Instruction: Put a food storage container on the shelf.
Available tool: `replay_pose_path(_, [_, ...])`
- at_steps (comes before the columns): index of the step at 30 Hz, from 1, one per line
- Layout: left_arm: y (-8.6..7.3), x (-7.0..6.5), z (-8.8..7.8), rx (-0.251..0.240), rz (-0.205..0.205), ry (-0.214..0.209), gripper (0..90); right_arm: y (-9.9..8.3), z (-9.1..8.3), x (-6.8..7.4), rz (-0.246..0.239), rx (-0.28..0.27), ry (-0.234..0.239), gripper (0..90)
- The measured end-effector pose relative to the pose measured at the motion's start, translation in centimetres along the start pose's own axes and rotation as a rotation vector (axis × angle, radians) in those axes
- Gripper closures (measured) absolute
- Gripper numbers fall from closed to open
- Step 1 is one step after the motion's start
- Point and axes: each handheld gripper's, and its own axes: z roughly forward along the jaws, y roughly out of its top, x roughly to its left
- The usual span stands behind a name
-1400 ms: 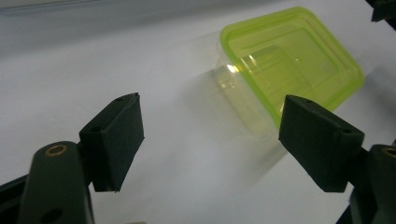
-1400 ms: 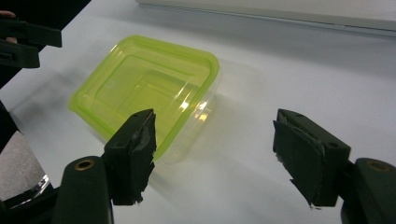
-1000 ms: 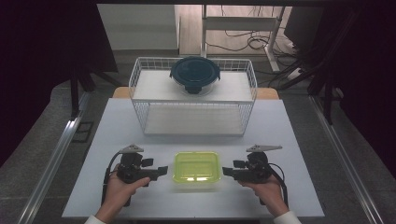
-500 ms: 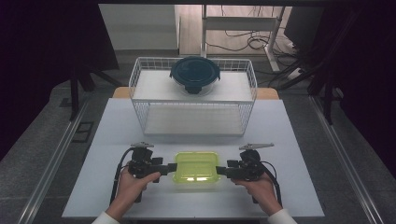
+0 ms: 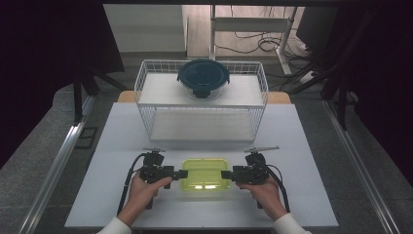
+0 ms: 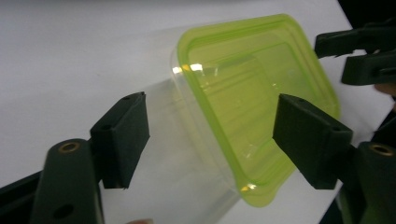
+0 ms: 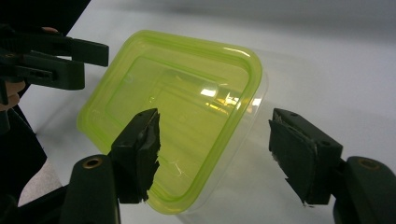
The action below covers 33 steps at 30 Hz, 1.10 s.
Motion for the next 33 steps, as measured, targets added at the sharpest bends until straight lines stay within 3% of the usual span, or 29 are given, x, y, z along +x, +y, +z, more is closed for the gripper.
replay_pose_path(5, [0.0,0.1,0.4,0.020,-0.007,0.016,27.9,0.0,0.3,-0.4,0.042,0.001,0.015,35.7])
replay_pose_path(9, [-0.1,0.1,0.8,0.033,-0.016,0.018,28.1,-0.1,0.6,-0.4,0.048,0.012,0.019,36.5])
replay_pose_path(12, [-0.1,0.1,1.0,0.045,-0.033,-0.021,31.1,-0.1,1.0,-0.4,0.051,0.014,0.015,37.7])
replay_pose_path(15, [-0.2,0.0,1.1,0.047,-0.036,-0.025,33.1,-0.2,1.3,-0.4,0.058,0.021,0.020,39.2])
replay_pose_path(18, [-0.3,0.5,1.5,0.058,-0.087,-0.072,36.3,-0.3,1.5,-0.5,0.075,0.027,0.036,41.9])
replay_pose_path(20, [-0.4,0.6,1.6,0.058,-0.106,-0.061,39.4,-0.5,1.7,-0.6,0.092,0.038,0.042,45.6])
replay_pose_path(24, [-0.4,0.6,1.7,0.060,-0.122,-0.097,49.7,-0.6,1.8,-0.7,0.113,0.050,0.065,51.6])
replay_pose_path(33, [-0.7,0.1,1.3,0.049,-0.113,-0.061,62.5,-0.9,1.1,-0.9,0.188,0.036,0.078,64.3])
